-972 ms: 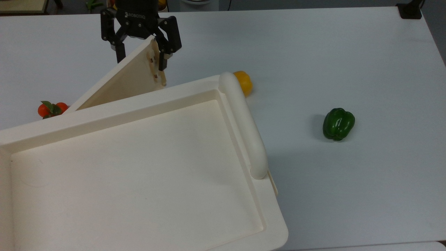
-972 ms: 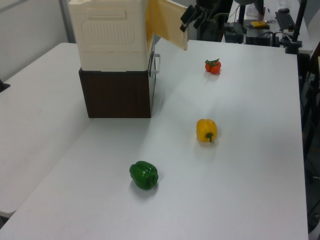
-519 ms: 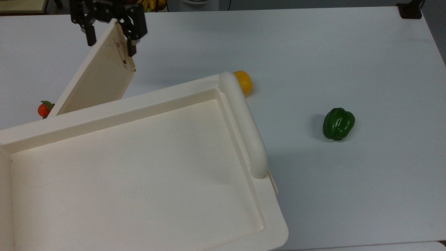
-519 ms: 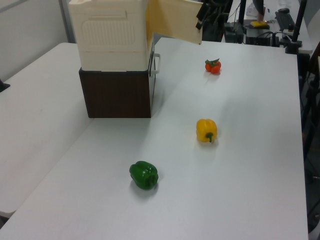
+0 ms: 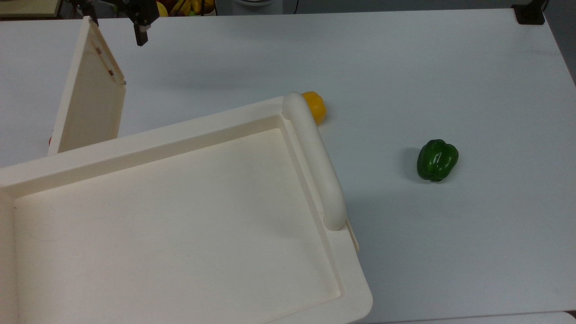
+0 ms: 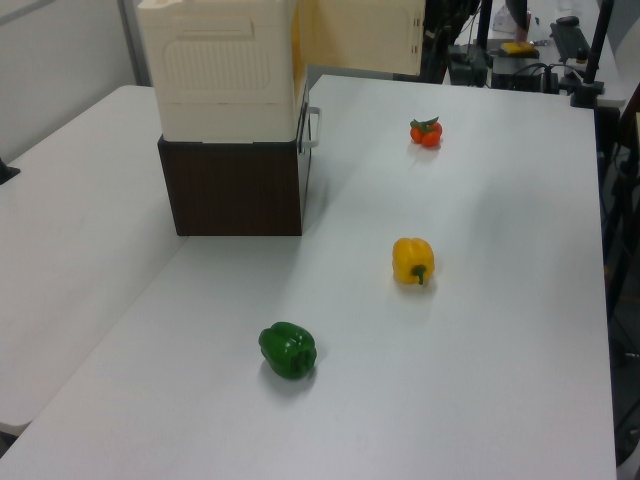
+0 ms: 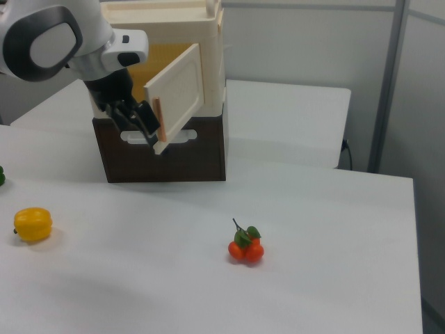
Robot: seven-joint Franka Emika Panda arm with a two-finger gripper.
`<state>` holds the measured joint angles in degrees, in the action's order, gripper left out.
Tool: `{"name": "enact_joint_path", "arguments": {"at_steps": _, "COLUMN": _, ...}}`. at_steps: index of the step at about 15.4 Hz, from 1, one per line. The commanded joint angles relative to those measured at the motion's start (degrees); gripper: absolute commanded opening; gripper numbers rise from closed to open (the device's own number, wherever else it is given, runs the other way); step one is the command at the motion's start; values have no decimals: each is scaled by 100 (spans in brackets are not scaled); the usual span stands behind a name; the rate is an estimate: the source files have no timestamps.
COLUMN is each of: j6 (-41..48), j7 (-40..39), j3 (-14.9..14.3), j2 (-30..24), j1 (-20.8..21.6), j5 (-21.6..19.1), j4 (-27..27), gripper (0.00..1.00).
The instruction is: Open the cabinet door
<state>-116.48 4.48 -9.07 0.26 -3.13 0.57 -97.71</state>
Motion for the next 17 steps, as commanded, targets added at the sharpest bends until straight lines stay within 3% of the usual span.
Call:
{"name": "enact_joint_path", "arguments": {"at_steps": 1, "j6": 563, "j7": -123, "j3": 72, "j2": -289, "j1": 32, "j5": 13, "j4": -29, "gripper": 100}}
{"name": "enact_joint_path", "arguments": {"at_steps": 8, "j6": 1811, "j7": -26, "j3": 739, "j2": -579, "j1": 32, "j5": -461, "j4": 6, "gripper": 100}}
{"name": "enact_joint_path", "arguments": {"at_steps": 12, "j6": 1936, "j7": -17, "j3": 1178, "j2": -571, "j1": 32, "j5": -699, "j4": 6, "gripper": 100}}
{"name": "enact_joint_path", "arguments": {"at_steps": 17, "j6": 1533, "j7": -149, "j3": 1250, "j2": -422, "j1": 120, "j5": -725, "j4": -20, "gripper": 100}}
